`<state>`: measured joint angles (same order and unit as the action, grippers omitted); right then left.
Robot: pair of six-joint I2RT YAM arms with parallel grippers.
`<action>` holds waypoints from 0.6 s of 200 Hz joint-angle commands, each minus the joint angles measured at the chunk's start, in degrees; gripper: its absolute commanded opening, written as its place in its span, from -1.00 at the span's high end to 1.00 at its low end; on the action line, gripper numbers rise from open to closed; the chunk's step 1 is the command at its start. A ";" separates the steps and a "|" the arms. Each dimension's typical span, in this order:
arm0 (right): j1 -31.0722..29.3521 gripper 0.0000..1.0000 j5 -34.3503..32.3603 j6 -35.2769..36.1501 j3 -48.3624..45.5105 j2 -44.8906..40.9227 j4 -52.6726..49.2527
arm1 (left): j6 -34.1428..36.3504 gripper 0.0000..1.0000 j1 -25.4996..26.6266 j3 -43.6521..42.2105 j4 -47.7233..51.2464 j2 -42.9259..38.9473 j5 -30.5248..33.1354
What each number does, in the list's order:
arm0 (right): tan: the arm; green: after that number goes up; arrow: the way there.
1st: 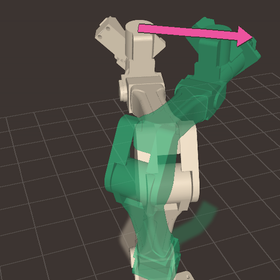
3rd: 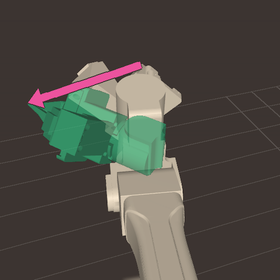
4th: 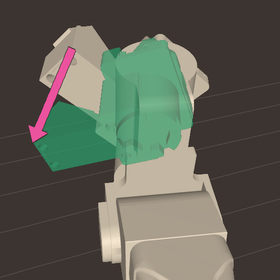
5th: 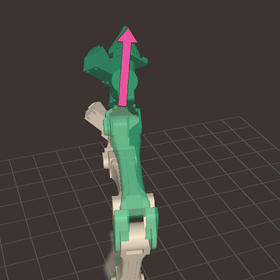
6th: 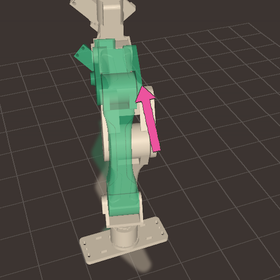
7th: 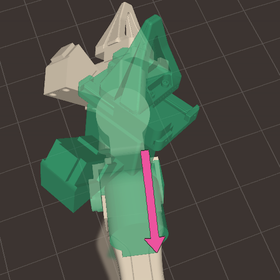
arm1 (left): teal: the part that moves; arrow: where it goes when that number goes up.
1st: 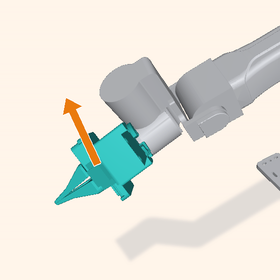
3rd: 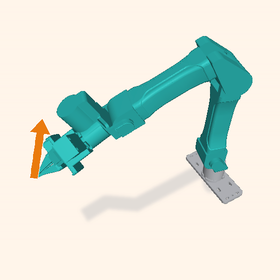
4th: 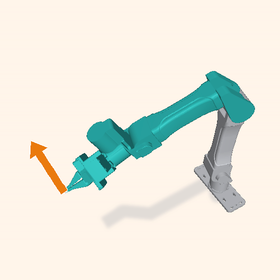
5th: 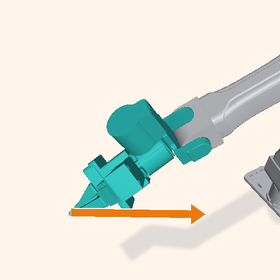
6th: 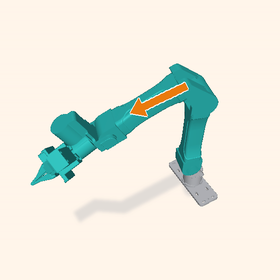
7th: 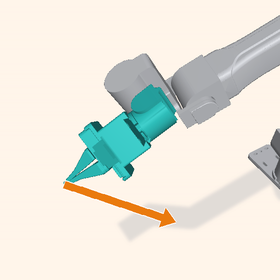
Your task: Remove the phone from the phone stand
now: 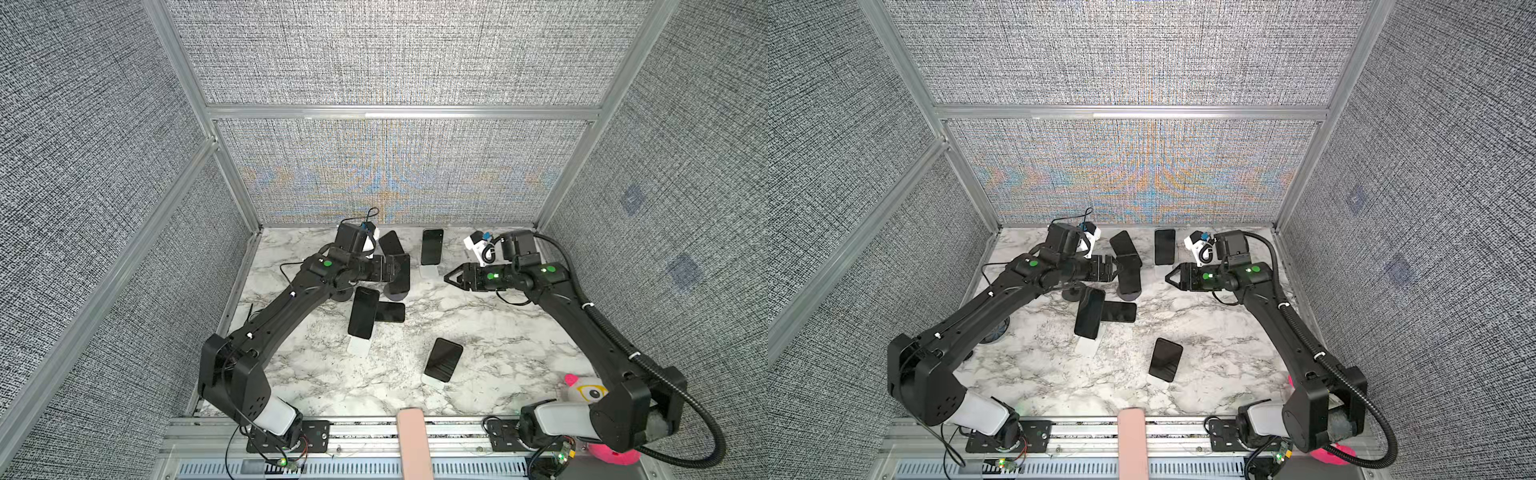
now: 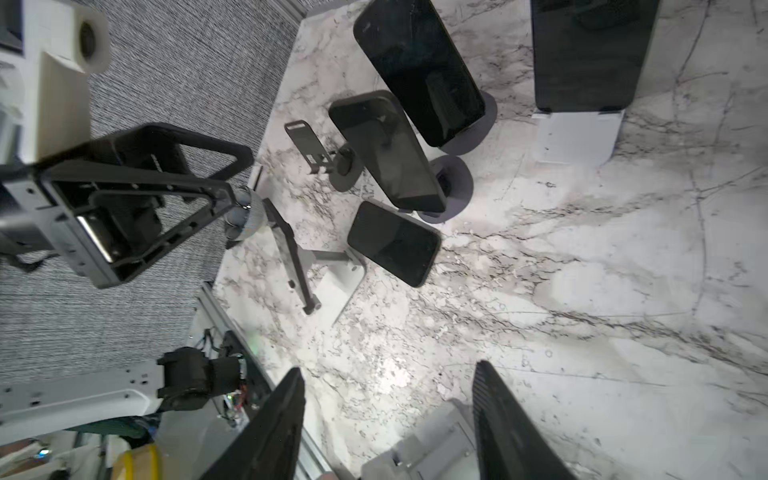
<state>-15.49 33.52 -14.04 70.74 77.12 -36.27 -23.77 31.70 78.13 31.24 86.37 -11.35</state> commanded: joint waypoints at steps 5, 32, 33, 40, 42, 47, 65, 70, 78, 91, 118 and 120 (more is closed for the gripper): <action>-1.29 -0.20 -7.78 5.36 -0.49 -0.86 -3.34 | 2.73 -0.97 -0.22 -1.48 7.44 -3.08 6.95; -1.74 -0.41 -9.34 5.05 -2.76 -1.82 -0.62 | 6.40 -0.97 0.11 -6.32 6.63 -5.94 2.06; -1.74 -0.42 -9.34 5.02 -2.82 -1.85 -0.55 | 6.38 -0.97 0.11 -6.59 6.50 -6.12 2.00; -1.74 -0.50 -9.35 4.69 -3.19 -1.87 -0.05 | 6.72 -0.97 0.33 -8.07 5.78 -6.85 1.95; -1.74 -0.51 -9.35 4.61 -3.27 -1.82 0.03 | 6.83 -0.97 0.36 -8.56 5.63 -7.03 2.04; -1.81 -0.59 -9.30 4.33 -3.37 -1.76 0.21 | 7.02 -0.97 0.70 -9.55 5.08 -7.60 2.42; -2.16 -0.69 -9.47 4.00 -3.93 -1.79 0.89 | 7.26 -0.97 1.16 -12.62 2.45 -8.71 4.33; -2.25 -0.74 -9.75 4.01 -4.02 -1.80 0.94 | 7.22 -0.97 1.25 -13.10 1.85 -8.77 4.56; -2.42 -0.77 -10.25 3.93 -4.22 -1.84 0.94 | 6.92 -0.97 1.40 -13.52 1.23 -8.57 4.98; -2.49 -0.79 -10.87 3.80 -4.51 -2.06 0.94 | 6.49 -0.97 1.89 -14.06 0.34 -7.86 5.29; -2.46 -0.80 -11.87 3.98 -5.16 -2.96 0.86 | 6.45 -0.97 3.14 -14.62 0.27 -5.58 8.64; -2.47 -0.80 -11.87 3.99 -5.21 -3.01 0.79 | 6.45 -0.97 3.18 -14.66 0.26 -5.46 8.98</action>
<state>-17.98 23.09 -10.22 65.80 74.74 -35.99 -17.98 34.22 63.86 32.97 79.59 -6.00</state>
